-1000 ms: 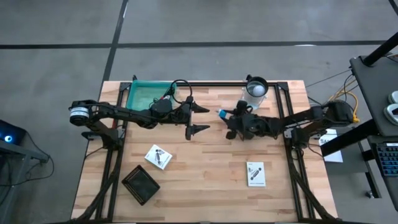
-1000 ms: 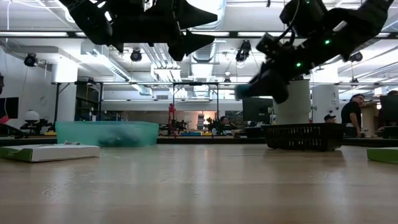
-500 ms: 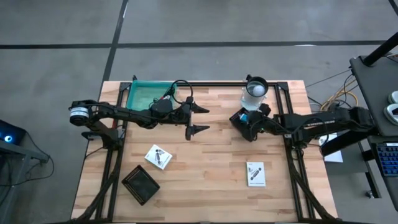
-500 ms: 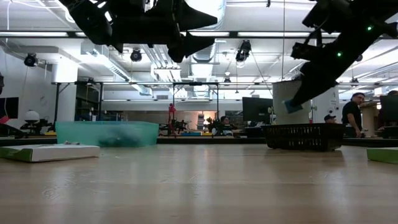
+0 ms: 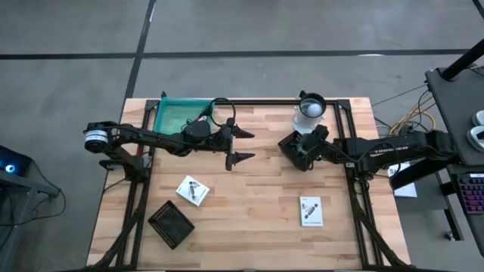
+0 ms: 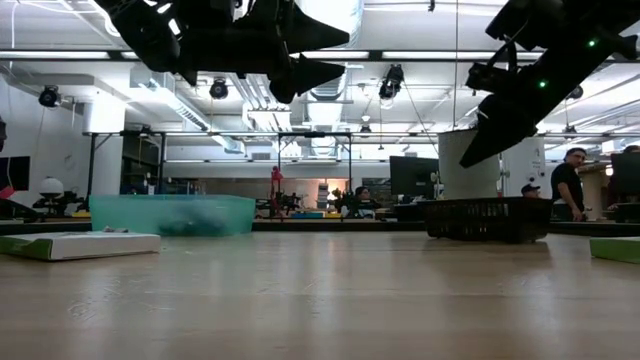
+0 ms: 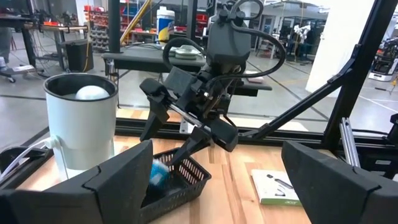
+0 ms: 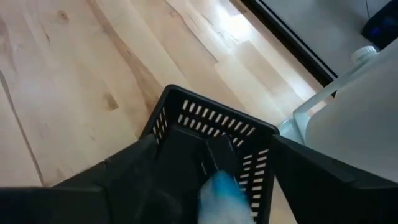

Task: Pick and place items into bin
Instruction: Put the blue charger adapter into the top black bin, then put the right white card reader box into the bottom black bin

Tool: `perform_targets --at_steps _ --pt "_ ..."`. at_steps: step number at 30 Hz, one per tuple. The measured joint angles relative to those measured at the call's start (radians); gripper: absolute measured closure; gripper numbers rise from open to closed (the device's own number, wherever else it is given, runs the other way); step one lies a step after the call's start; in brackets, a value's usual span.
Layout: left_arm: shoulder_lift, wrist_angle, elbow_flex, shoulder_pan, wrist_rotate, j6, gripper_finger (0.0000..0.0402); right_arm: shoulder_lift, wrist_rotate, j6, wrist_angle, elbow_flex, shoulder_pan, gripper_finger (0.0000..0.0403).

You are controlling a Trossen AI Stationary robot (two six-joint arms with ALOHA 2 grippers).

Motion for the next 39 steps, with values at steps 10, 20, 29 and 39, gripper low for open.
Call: perform_targets --at_steps 10,20,29,39 --pt "-0.135 -0.234 -0.001 0.009 -0.003 0.054 0.0063 0.0 0.003 -0.008 0.082 0.0 0.0 0.012" --pt "-0.556 -0.541 -0.153 0.013 -0.416 0.15 0.0063 0.002 0.059 -0.031 0.168 -0.03 0.0 0.015" --pt "-0.838 -0.461 -0.488 -0.013 -0.265 0.206 0.0063 0.003 0.06 -0.031 0.186 -0.044 0.0 0.0159" --pt "-1.1 -0.386 -0.738 -0.019 -0.179 0.229 0.0063 0.003 0.061 -0.03 0.234 -0.066 0.0 0.0161"
